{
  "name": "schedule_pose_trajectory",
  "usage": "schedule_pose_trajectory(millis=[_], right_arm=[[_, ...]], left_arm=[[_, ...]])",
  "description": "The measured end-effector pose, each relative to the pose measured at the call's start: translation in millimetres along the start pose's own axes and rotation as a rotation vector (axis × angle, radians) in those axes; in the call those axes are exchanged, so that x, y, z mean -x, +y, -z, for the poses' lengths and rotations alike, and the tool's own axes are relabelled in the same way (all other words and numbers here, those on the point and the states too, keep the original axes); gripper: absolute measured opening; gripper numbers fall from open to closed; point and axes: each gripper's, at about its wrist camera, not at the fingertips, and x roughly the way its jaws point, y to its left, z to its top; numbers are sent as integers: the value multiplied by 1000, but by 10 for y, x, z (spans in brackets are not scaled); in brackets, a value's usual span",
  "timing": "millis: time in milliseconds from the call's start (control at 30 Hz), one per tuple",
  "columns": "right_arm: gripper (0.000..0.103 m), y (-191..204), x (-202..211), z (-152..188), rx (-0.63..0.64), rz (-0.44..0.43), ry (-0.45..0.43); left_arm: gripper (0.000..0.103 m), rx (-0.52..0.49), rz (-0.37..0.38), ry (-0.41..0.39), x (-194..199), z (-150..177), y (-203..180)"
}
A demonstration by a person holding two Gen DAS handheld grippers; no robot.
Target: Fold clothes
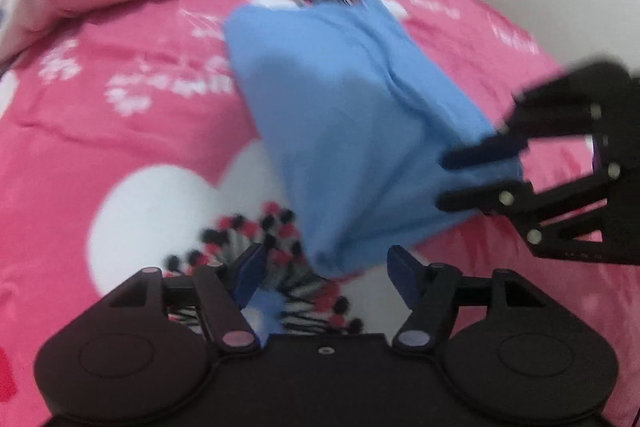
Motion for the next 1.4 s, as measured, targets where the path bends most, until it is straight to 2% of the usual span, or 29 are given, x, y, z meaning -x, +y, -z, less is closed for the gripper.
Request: schedule_pose_trajectory(millis=[133,200,267,467,600,633,667,767,800,1100,1233,1300,1400], right_arm=[[24,100,-132,11,82,38,38],[18,122,-157,23,96,57,43],[3,96,-97,16,70,55,17],[2,-31,83,20,-22,90,-36],[2,-141,211,11,-99,70,-73],[2,-156,247,11,-114,59,-85],[2,-157,286,14,-120,52,-96],[2,-138,389,55,-129,34,-116],[2,-131,384,79,-131,26,-106],[2,-100,140,311,-149,-33,9],[2,-178,333,208,-217,-61,-43],[4,-228,384,99,-241,-71,-72],[4,-236,256,-35,-221,-95,-68]], left_arm=[[65,17,-26,-21,-61,23,-31],[65,31,-22,-27,-46,16,-15],[65,29,-25,-36,-16,5,4],[65,51,-52,-19,-55,5,130],[64,12,-82,-46,-79,22,71],[61,14,-94,-64,-63,20,66],[53,29,-112,-89,-33,17,74],[38,129,-143,-138,70,39,167],[37,156,-147,-140,85,60,194],[37,250,-124,-85,128,301,213],[37,303,-88,-48,344,364,216],[40,316,-89,-74,441,313,241],[45,335,-75,-117,437,137,325]])
